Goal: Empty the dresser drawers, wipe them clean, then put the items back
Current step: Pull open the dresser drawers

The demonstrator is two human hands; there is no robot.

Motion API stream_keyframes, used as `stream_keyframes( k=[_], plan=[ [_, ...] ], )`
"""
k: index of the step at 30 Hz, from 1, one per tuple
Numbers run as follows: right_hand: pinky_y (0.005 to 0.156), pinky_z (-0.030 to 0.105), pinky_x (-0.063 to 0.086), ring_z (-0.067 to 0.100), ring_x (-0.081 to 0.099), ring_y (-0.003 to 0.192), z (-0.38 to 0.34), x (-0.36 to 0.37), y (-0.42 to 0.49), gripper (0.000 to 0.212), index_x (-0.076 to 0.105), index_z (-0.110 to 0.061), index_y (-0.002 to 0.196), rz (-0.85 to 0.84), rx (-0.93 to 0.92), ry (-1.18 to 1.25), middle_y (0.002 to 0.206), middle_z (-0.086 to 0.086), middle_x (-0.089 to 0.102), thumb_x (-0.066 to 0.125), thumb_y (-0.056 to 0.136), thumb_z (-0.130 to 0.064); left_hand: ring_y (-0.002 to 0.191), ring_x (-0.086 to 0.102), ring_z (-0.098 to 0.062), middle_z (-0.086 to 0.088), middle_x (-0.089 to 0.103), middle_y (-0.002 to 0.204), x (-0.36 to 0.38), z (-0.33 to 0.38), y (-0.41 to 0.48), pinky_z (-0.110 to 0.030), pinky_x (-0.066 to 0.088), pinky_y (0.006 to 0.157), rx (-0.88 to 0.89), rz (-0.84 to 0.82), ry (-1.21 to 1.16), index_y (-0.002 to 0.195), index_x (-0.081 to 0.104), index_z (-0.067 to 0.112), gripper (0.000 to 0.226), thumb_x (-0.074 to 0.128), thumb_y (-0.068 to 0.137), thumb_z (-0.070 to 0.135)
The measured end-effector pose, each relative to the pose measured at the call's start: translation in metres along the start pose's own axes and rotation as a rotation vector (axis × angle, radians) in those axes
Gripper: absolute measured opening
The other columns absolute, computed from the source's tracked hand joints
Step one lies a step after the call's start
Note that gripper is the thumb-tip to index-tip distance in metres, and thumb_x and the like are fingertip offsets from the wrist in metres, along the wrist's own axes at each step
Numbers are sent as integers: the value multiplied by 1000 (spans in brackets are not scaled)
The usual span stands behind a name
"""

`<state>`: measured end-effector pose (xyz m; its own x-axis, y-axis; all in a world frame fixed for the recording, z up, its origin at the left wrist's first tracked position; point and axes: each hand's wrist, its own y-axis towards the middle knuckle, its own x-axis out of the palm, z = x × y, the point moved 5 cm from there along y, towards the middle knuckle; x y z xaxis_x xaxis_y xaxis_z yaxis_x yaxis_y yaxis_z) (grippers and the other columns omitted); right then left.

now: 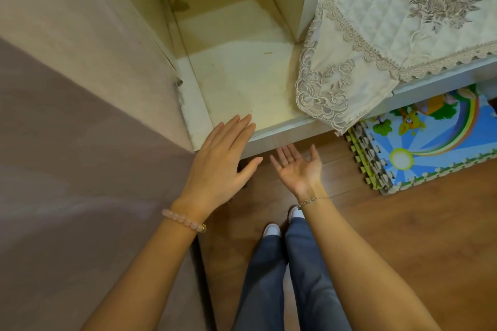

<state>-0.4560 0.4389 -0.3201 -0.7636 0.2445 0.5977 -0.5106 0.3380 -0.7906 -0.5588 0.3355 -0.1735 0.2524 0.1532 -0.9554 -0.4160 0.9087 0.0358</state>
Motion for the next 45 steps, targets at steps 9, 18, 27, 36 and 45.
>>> stream_keyframes(
  k=[9,18,27,36,45],
  plan=[
    [111,45,27,25,38,133,0,-39,-24,67,33,-4,141,12,9,-31,146,15,37,34,94,-52,139,27,-19,-3,34,150,0,2,-6,-31,13,114,4,-7,31,142,36,12,66,35,90,52],
    [111,45,28,26,40,132,6,-93,-70,67,36,-4,140,98,-13,-35,144,15,40,32,94,-52,143,15,-19,-5,22,155,1,10,-18,-33,4,117,8,-33,89,146,26,10,67,43,94,49],
    [114,44,25,27,38,134,11,-149,-119,70,35,-4,141,179,26,-37,144,16,41,32,93,-55,145,5,-18,-4,11,157,1,17,-27,-33,0,117,-27,-84,109,149,16,11,70,43,95,46],
    [115,45,23,27,36,135,11,-166,-154,66,34,-6,142,167,47,-64,145,14,39,31,94,-52,144,11,-22,-9,18,156,-2,30,-34,-35,6,117,-70,-79,102,147,20,7,69,46,94,43],
    [111,40,30,23,45,128,-4,-161,-192,54,41,-9,138,38,-24,-222,139,10,49,33,97,-43,143,16,-19,-6,23,154,-14,64,-70,-33,9,117,-108,-32,16,147,24,10,65,46,95,42]
  ],
)
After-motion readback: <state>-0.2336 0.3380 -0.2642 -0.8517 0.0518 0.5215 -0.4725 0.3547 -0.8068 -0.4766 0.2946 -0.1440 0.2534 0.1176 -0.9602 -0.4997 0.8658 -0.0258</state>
